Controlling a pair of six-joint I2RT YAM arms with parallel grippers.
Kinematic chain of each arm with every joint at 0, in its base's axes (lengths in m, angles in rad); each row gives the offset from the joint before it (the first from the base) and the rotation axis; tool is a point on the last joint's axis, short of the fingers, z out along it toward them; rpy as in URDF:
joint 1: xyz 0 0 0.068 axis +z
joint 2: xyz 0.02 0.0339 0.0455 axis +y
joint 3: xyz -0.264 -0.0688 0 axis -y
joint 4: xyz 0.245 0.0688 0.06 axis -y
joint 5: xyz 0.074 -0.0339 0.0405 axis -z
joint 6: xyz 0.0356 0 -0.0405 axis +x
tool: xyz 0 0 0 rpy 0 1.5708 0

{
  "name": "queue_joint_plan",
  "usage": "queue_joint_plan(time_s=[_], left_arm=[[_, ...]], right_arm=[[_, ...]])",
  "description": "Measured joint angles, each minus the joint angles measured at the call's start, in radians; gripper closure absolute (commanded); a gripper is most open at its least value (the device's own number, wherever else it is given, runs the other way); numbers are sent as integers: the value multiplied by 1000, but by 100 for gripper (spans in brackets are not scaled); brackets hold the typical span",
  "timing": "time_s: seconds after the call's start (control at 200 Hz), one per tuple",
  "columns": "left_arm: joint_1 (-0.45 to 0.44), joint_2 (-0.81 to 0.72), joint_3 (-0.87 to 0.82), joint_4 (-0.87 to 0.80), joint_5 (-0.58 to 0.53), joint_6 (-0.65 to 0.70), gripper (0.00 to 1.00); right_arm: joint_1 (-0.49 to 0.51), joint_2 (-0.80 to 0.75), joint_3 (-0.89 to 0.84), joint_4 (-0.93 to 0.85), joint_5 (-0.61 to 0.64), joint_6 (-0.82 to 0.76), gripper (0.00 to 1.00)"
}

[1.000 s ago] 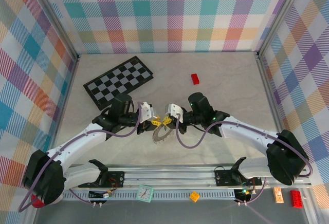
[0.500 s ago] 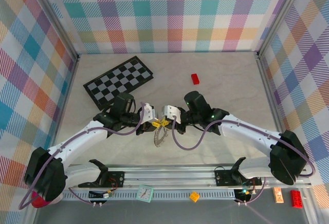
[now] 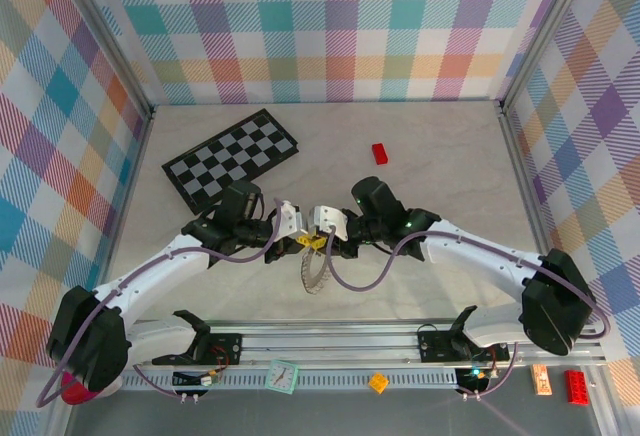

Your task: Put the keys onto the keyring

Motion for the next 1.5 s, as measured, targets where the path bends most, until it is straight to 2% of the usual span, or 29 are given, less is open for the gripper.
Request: queue_joint_plan(time_s=[0.23,0.35,0.86,1.05,1.155,1.18,1.21,1.295,1.33,1.395,1.5], left_arm=[[-2,-10,-46,112,23,-47,100],[-2,-18,-90,164,35,-72,100],[-2,-17,-120,241,59,-108,100],[-3,-12,-121,244,63,-130,100],[-2,-6,-122,246,55,-149,100],[-2,-5,-122,245,53,-154,100],[-2,-3,-122,246,51,-156,94],[-2,-2,-122,246,41,-166,68],[-2,-2,-122,250,34,-166,61],[-2,-4,-122,250,20,-159,55],[-6,-20,-119,217,1,-132,53]], right_arm=[[-68,-103,-154,146,-51,120,70],[-71,-114,-213,211,-53,171,71],[-71,-69,-227,342,-111,235,78],[-68,-37,-216,346,-110,231,88],[-68,-21,-198,332,-106,221,100],[-68,-21,-196,325,-103,212,100],[-68,-20,-192,317,-100,209,100],[-65,-17,-180,291,-97,201,100],[-60,-16,-173,275,-93,193,100],[-54,-15,-163,243,-84,174,100],[-50,-14,-139,180,-66,135,100]])
